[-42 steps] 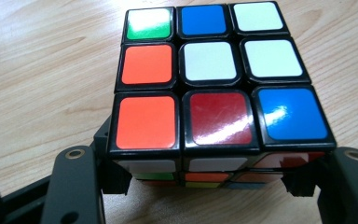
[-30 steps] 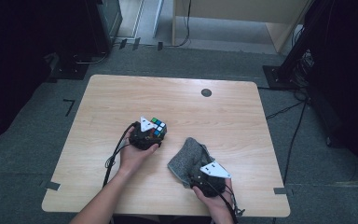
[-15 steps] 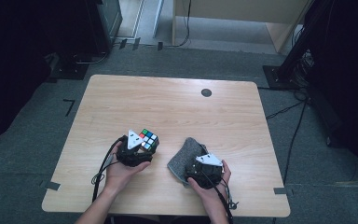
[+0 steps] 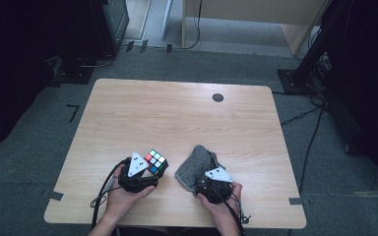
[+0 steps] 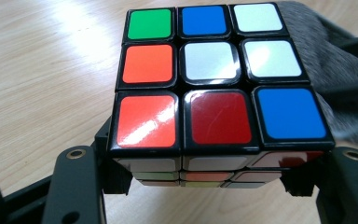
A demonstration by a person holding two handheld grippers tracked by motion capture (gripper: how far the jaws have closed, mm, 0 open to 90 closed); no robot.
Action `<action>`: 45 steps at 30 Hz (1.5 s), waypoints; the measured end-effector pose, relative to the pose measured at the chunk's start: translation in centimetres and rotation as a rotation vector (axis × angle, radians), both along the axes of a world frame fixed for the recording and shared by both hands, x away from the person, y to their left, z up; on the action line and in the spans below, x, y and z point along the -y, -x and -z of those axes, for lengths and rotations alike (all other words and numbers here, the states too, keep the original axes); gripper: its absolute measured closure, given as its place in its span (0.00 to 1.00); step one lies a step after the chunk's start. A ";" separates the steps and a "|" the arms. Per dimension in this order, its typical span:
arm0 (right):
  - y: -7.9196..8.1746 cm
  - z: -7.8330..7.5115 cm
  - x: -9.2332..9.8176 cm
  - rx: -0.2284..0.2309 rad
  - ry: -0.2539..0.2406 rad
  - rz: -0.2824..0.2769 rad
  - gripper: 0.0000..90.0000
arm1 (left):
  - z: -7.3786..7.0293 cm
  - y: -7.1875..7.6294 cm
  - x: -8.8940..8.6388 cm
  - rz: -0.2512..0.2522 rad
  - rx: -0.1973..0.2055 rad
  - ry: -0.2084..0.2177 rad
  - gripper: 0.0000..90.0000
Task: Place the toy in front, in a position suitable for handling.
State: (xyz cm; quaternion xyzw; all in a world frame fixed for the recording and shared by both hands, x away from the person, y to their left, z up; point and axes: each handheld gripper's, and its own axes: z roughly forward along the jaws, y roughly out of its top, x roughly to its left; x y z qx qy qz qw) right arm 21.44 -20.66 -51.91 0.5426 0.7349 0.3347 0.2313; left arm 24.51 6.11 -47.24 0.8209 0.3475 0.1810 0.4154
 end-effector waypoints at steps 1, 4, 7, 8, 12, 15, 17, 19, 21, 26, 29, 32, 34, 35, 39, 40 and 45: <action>0.1 0.0 0.1 0.012 -0.002 -0.005 0.64 | 0.0 0.0 0.0 0.000 0.000 0.000 0.38; 0.2 0.1 0.3 0.028 -0.006 -0.025 0.76 | -0.1 0.5 -0.4 0.021 0.003 0.000 0.38; 0.2 0.0 1.0 0.020 -0.040 -0.030 0.86 | -0.1 0.8 -0.5 0.039 0.000 0.009 0.38; 0.3 -0.2 1.4 0.023 -0.064 -0.046 0.87 | -0.1 0.9 -0.5 0.047 -0.002 0.015 0.38; 1.3 -2.1 1.4 0.094 -0.137 -0.100 0.88 | 0.1 1.2 0.2 0.092 0.002 0.004 0.38; 2.0 -3.6 1.1 0.138 -0.213 -0.161 0.88 | 0.4 1.7 1.1 0.126 0.018 -0.043 0.38; 2.8 -5.0 0.4 0.183 -0.294 -0.236 0.88 | 0.6 2.1 1.8 0.152 0.028 -0.068 0.38; 3.8 -6.7 -1.6 0.199 -0.332 -0.333 0.88 | 0.8 2.7 2.9 0.200 0.042 -0.106 0.38; 3.9 -6.8 -2.0 0.191 -0.330 -0.356 0.87 | 0.8 3.0 3.3 0.211 0.049 -0.113 0.38; 4.2 -6.9 -3.4 0.138 -0.349 -0.405 0.87 | 0.7 3.5 3.8 0.209 0.075 -0.138 0.38; 3.9 -7.1 -2.9 0.125 -0.382 -0.406 0.87 | 0.5 3.7 4.0 0.209 0.090 -0.140 0.38; 3.8 -7.4 -2.5 0.143 -0.358 -0.383 0.87 | 0.4 4.1 4.3 0.231 0.118 -0.169 0.38; 3.8 -7.7 -2.3 0.158 -0.320 -0.351 0.87 | 0.5 4.4 4.5 0.256 0.128 -0.176 0.38; 3.7 -7.8 -2.1 0.142 -0.332 -0.328 0.87 | 0.6 4.5 4.6 0.259 0.136 -0.187 0.38; 4.3 -8.1 -3.3 0.102 -0.353 -0.398 0.86 | 0.8 4.9 5.3 0.273 0.154 -0.227 0.38; 4.5 -8.1 -3.8 0.095 -0.346 -0.422 0.86 | 0.6 5.1 5.4 0.284 0.161 -0.230 0.38; 4.1 -8.0 -3.8 0.085 -0.354 -0.407 0.86 | 0.4 5.1 5.3 0.272 0.180 -0.244 0.38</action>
